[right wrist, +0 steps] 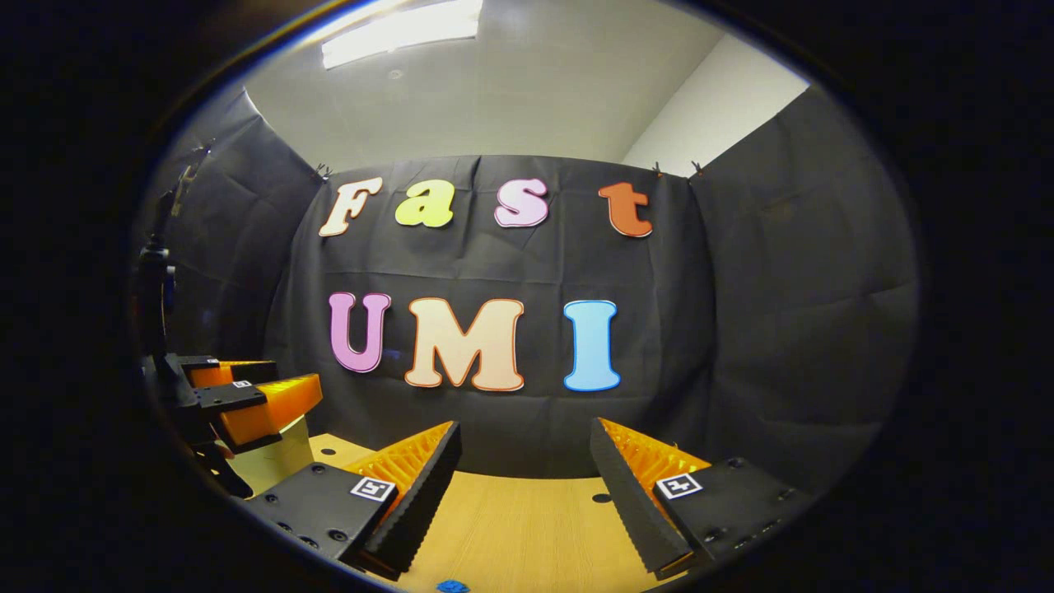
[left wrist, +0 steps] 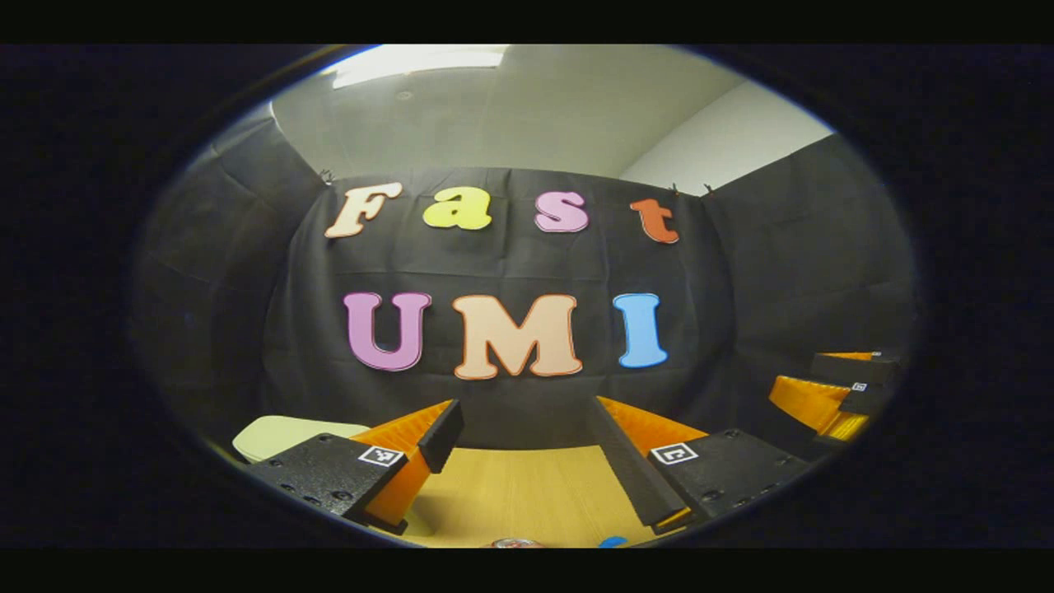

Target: Press the lid of the desktop garbage bin to open it, pick up the crumpled paper on the desktop and throw it into the bin, then pick up the pop can on the desktop and drop it into the bin, and finally close the garbage bin lid.

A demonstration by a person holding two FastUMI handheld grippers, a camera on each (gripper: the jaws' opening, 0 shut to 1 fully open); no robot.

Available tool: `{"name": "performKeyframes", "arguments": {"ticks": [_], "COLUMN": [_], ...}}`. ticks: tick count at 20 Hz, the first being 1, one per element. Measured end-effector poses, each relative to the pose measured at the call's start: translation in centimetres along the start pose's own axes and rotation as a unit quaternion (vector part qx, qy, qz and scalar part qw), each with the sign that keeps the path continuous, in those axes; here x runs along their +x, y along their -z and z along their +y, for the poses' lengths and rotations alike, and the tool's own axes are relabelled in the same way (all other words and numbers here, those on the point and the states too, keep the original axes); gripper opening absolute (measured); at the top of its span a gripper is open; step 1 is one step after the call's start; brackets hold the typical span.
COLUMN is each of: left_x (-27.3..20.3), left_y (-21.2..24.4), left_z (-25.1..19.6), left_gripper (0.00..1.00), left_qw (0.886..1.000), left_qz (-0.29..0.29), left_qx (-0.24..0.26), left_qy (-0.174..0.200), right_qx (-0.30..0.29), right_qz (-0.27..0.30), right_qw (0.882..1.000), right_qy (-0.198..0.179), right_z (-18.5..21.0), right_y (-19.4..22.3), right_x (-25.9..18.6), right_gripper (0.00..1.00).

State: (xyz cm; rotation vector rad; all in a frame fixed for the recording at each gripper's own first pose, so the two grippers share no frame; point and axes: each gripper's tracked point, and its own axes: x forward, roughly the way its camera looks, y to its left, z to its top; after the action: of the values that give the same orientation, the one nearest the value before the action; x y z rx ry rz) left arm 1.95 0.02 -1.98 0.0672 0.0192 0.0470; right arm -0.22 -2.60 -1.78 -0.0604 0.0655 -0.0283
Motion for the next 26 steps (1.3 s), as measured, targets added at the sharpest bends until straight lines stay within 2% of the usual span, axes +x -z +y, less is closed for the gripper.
{"name": "performKeyframes", "arguments": {"ticks": [4, 8, 12, 13, 16, 18, 19, 21, 24, 26], "left_x": [-0.3, -1.2, -2.3, -2.5, -3.0, -3.4, -3.6, -4.0, -4.5, -4.7], "left_y": [-0.4, -0.5, -0.6, -0.7, -0.9, -1.0, -1.1, -1.0, -0.5, -0.1], "left_z": [-1.2, -1.7, -0.6, -0.4, 0.7, 1.4, 1.9, 3.7, 6.7, 9.5], "left_gripper": [0.93, 0.93, 0.93, 0.89, 0.5, 0.37, 0.35, 0.24, 0.17, 0.07], "left_qw": [1.0, 1.0, 1.0, 1.0, 0.999, 0.999, 0.999, 0.998, 0.996, 0.993], "left_qz": [-0.007, -0.007, -0.008, -0.01, -0.012, -0.013, -0.012, -0.011, -0.001, 0.004], "left_qx": [0.001, 0.003, 0.009, 0.012, 0.026, 0.029, 0.03, 0.039, 0.043, 0.038], "left_qy": [0.01, 0.011, -0.005, -0.01, -0.024, -0.031, -0.035, -0.054, -0.079, -0.107], "right_qx": [-0.008, 0.0, -0.001, 0.0, 0.0, 0.001, 0.003, 0.008, 0.014, 0.015], "right_qz": [0.002, -0.002, 0.001, 0.002, 0.0, 0.0, 0.001, 0.0, 0.003, 0.006], "right_qw": [1.0, 1.0, 1.0, 0.999, 0.999, 0.999, 0.999, 0.998, 0.998, 0.997], "right_qy": [0.007, -0.01, -0.029, -0.033, -0.044, -0.051, -0.053, -0.057, -0.065, -0.07], "right_z": [-0.7, 0.2, 1.3, 1.6, 2.3, 3.0, 3.3, 4.2, 5.9, 7.3], "right_y": [0.2, 0.3, 0.7, 0.8, 0.8, 0.8, 0.9, 0.8, 1.0, 1.2], "right_x": [-0.4, -0.4, -0.2, -0.2, -0.3, -0.1, -0.1, 0.2, 0.7, 0.9], "right_gripper": [0.98, 0.99, 0.99, 0.99, 0.99, 0.99, 0.98, 0.99, 0.99, 0.99]}}
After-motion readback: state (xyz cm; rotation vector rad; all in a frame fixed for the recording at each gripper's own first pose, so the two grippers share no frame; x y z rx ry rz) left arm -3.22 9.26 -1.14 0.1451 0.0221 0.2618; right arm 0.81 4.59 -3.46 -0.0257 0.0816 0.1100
